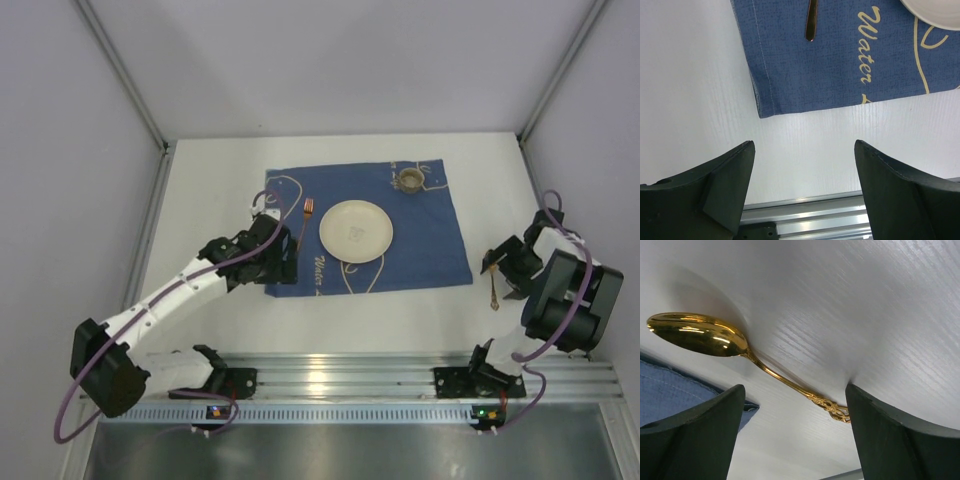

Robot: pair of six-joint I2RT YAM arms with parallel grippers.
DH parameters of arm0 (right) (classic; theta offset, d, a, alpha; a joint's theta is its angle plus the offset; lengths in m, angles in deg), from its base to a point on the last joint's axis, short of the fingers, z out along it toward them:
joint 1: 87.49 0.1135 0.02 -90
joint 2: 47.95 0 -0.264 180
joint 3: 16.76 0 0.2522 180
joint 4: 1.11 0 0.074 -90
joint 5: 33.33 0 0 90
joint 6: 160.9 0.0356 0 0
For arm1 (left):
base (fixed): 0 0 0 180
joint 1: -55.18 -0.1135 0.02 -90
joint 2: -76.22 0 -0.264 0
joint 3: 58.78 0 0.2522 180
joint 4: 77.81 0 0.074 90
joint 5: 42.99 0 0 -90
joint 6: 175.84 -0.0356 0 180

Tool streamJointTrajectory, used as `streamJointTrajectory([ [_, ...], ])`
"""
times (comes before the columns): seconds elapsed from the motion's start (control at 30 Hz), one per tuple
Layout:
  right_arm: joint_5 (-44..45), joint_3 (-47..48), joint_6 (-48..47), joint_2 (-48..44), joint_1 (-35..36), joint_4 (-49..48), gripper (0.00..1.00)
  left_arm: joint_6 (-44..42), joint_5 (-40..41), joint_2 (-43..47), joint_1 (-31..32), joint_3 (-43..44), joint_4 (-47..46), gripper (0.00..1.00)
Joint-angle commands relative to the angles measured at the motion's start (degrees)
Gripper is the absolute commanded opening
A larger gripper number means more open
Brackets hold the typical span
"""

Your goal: Set the dinner table for one person

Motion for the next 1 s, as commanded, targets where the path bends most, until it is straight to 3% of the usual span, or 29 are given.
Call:
streamJointTrajectory([
  [0.0,2.54,0.98,-1.44,2.65,0.36,-0.28,0.82,1.26,1.46,3.20,-0.07,-1.69,-1.66,0.86],
  [0.07,4.37,2.03,-1.44,4.58,0.36,-0.46,0.77,1.79,1.64,4.17,-0.07,-2.22,-1.39,0.86],
  [0.1,4.91,2.56,-1.44,5.28,0.45,-0.46,0.68,1.96,1.73,4.52,-0.07,-2.83,-1.13,0.86],
  [0.17,6.49,3.78,-1.53,7.21,0.53,-0.28,0.59,2.40,2.08,5.75,-0.16,-3.36,-0.78,0.86],
  [0.27,8.51,5.10,-1.44,9.94,1.23,0.07,0.36,3.02,2.96,7.24,-0.07,-4.59,-0.78,0.86],
  [0.43,13.26,7.13,-1.53,13.37,6.33,1.47,0.31,4.34,3.13,8.04,-0.07,-4.77,-1.22,0.86],
  [0.53,15.37,8.27,-1.53,15.13,8.97,2.00,0.17,4.60,3.48,7.69,-0.07,-5.03,-1.92,0.86],
  [0.6,15.73,9.41,-1.53,16.10,9.85,2.53,0.00,4.78,3.57,7.43,-0.07,-5.30,-2.27,0.86],
  [0.8,17.04,17.93,-4.16,15.14,12.91,9.54,0.00,4.60,1.73,5.76,-0.16,-4.95,-4.11,0.86],
  [0.97,22.40,24.97,-4.78,7.60,16.97,14.83,0.00,3.46,-1.43,2.25,-0.07,-2.67,-6.75,0.85],
])
